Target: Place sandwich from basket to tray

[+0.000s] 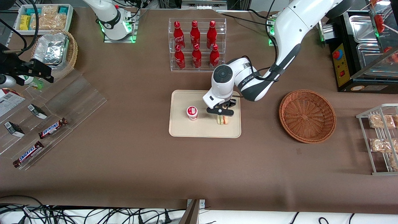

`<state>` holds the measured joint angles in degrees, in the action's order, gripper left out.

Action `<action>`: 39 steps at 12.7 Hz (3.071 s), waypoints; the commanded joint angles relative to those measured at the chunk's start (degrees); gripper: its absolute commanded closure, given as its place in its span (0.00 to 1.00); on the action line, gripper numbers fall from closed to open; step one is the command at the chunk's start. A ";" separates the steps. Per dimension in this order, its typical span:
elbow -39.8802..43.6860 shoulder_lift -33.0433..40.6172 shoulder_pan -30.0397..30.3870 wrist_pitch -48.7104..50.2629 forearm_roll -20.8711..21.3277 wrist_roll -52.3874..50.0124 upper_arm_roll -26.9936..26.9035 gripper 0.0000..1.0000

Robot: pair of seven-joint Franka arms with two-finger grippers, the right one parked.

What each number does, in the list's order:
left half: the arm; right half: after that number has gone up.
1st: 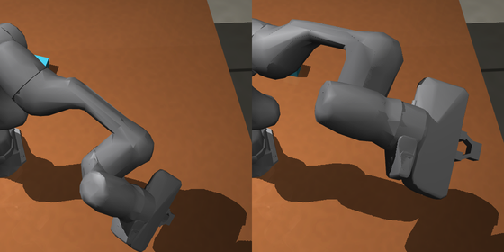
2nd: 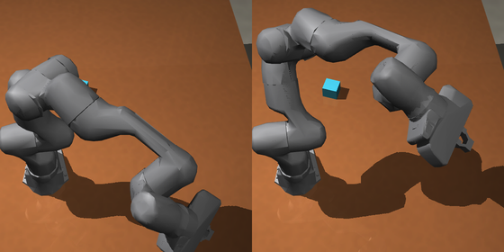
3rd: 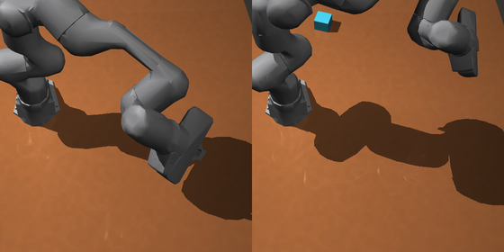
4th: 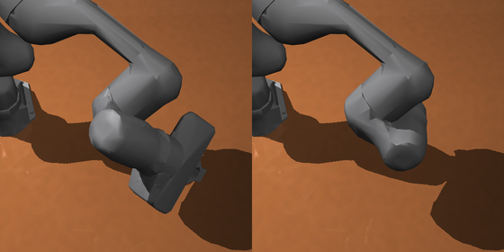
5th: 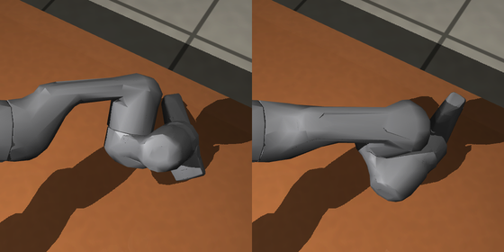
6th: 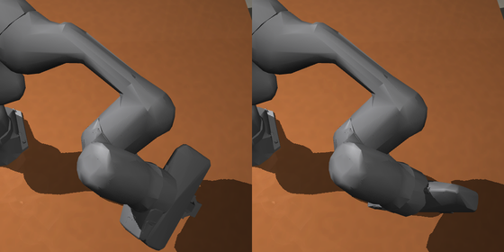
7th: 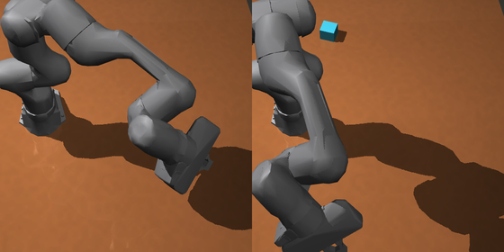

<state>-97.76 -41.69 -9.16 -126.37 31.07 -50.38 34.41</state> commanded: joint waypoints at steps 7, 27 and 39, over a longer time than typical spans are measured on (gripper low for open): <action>2.04 4.58 1.16 0.86 0.58 -1.03 0.04 0.00; 12.68 26.38 20.33 23.62 -22.16 18.88 -5.91 0.00; 7.67 38.43 11.63 33.47 -31.51 54.85 -28.25 0.00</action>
<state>-88.05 -5.58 4.19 -93.31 0.47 0.57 8.48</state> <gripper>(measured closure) 0.000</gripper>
